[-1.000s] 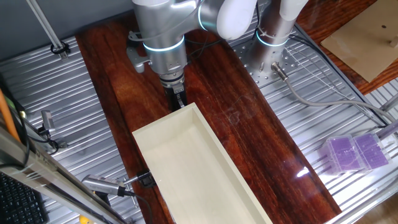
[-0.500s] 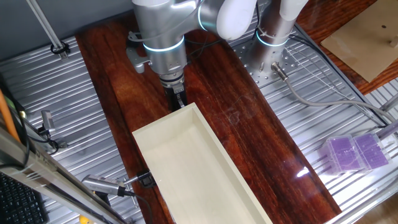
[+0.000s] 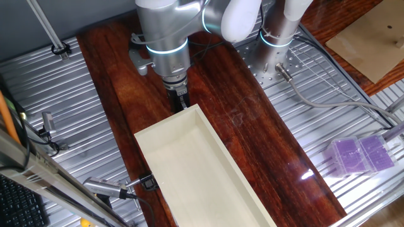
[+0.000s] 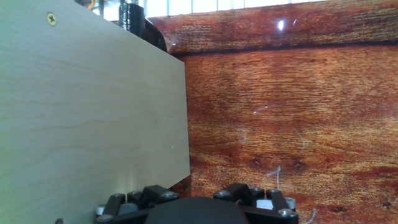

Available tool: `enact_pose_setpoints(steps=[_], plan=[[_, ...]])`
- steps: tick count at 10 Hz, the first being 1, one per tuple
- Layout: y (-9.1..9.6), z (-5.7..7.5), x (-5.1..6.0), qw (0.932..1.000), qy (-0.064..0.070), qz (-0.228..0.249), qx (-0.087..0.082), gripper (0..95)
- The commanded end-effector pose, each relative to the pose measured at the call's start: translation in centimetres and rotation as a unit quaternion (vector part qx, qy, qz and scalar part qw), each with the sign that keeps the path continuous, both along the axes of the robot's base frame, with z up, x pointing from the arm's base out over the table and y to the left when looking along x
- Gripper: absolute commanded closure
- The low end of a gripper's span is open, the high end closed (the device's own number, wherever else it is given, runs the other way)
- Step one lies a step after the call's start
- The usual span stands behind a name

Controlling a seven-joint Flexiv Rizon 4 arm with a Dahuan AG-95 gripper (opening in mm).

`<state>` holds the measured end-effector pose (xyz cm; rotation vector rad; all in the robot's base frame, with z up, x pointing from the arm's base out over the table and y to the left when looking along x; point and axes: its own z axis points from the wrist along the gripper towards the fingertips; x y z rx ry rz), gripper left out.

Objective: Turn off the water tap

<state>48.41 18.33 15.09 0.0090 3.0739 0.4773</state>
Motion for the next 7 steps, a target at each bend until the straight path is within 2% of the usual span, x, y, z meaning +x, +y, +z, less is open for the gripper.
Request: enact_pose_setpoints(steps=[1, 7], plan=[[-0.1, -0.1, 0.0, 1.0, -0.001, 0.0, -0.002, 19.0], [-1.3, -0.3, -0.1, 0.9999, -0.005, 0.01, -0.005, 19.0]])
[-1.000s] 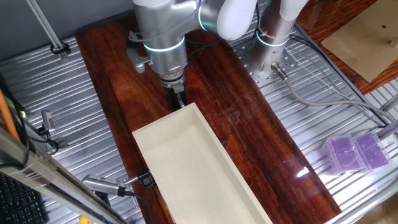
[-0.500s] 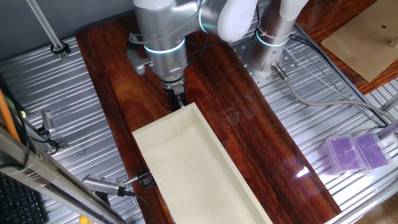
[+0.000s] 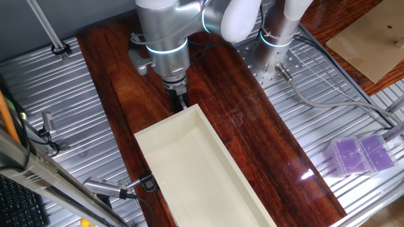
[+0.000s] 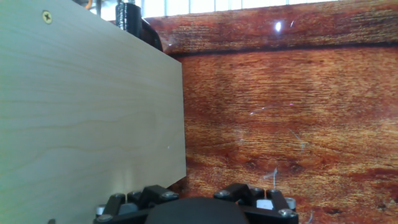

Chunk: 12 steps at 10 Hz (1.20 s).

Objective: Turn off the water tap

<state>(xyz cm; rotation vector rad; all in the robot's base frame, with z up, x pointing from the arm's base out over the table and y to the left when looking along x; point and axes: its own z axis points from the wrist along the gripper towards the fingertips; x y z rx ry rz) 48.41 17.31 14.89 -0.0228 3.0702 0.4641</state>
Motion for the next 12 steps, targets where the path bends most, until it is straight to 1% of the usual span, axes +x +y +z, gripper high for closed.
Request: enact_pose_setpoints(steps=[1, 6, 9, 11, 12], plan=[[-0.38, -0.07, -0.15, 1.0, -0.001, 0.001, 0.0, 19.0], [-0.71, 0.09, -0.17, 1.0, -0.002, 0.006, -0.005, 19.0], [-1.02, 0.2, 0.05, 0.9999, -0.004, 0.012, -0.006, 19.0], [-1.08, 0.03, 0.24, 0.9998, -0.006, 0.015, -0.007, 19.0], [-1.06, -0.13, 0.64, 0.9998, -0.006, 0.018, -0.007, 19.0]])
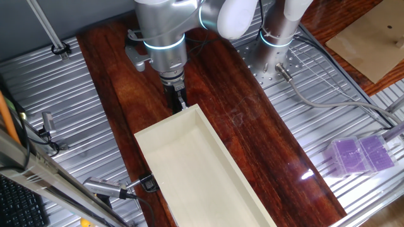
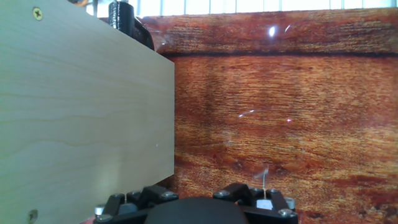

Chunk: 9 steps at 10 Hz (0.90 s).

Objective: Turn off the water tap

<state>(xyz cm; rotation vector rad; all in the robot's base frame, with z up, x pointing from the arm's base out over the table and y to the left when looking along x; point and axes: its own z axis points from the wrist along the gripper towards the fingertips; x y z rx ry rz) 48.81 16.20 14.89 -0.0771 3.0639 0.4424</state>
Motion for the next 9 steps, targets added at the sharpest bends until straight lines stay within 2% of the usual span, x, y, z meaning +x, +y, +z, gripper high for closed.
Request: enact_pose_setpoints(steps=[1, 4, 9], plan=[[0.06, -0.16, 0.51, 1.0, 0.001, 0.004, 0.0, 19.0], [0.06, -0.55, 0.89, 0.9999, -0.001, 0.013, -0.007, 19.0], [-0.87, -0.22, 0.11, 0.9984, 0.003, 0.054, -0.019, 19.0]])
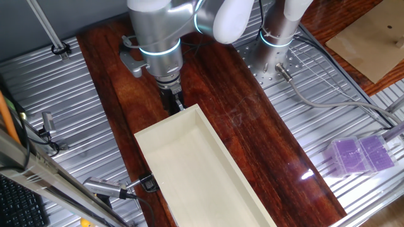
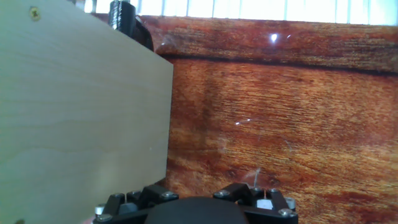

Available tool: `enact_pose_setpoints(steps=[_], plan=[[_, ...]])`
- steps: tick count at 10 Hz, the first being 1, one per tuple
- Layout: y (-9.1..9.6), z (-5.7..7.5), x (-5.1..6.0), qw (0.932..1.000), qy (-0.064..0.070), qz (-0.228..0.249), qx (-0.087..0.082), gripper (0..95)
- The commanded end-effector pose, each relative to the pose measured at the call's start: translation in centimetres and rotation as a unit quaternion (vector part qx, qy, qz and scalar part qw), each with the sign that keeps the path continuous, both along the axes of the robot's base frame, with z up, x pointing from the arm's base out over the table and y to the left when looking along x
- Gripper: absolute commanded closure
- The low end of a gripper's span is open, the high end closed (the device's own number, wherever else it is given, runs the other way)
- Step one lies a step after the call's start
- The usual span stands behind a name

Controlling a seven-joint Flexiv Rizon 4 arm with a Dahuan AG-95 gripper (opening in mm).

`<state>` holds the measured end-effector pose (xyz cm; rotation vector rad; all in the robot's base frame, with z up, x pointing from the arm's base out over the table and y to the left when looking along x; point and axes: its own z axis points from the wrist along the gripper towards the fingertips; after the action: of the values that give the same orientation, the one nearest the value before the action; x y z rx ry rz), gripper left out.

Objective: Turn off the water tap

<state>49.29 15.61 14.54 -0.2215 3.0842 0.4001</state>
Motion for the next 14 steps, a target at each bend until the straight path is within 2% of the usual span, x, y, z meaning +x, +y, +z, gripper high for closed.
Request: enact_pose_setpoints(steps=[1, 5, 7, 9, 11, 14], plan=[[-0.52, 0.22, -0.77, 0.9999, -0.001, 0.014, -0.007, 19.0], [-0.68, 0.29, -1.0, 0.9995, -0.004, 0.029, -0.007, 19.0], [-0.68, 0.29, -1.0, 0.9993, -0.002, 0.037, -0.007, 19.0], [-0.68, 0.29, -1.0, 0.9974, 0.003, 0.072, -0.009, 19.0], [-0.68, 0.29, -1.0, 0.9958, 0.001, 0.091, -0.011, 19.0], [-0.68, 0.29, -1.0, 0.9957, 0.004, 0.092, -0.011, 19.0]])
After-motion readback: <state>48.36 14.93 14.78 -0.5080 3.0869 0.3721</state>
